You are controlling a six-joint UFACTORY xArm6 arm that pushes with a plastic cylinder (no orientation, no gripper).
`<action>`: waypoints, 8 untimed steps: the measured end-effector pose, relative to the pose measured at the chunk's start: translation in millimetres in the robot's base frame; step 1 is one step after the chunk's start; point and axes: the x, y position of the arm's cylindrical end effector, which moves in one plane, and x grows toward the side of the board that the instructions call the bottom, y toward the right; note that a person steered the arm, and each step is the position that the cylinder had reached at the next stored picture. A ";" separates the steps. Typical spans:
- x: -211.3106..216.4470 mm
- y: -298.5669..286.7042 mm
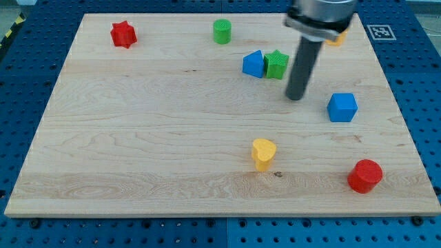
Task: Keep the yellow heart at the center left of the board
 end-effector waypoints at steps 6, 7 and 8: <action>49.8 106.3; 84.5 101.7; 117.0 82.2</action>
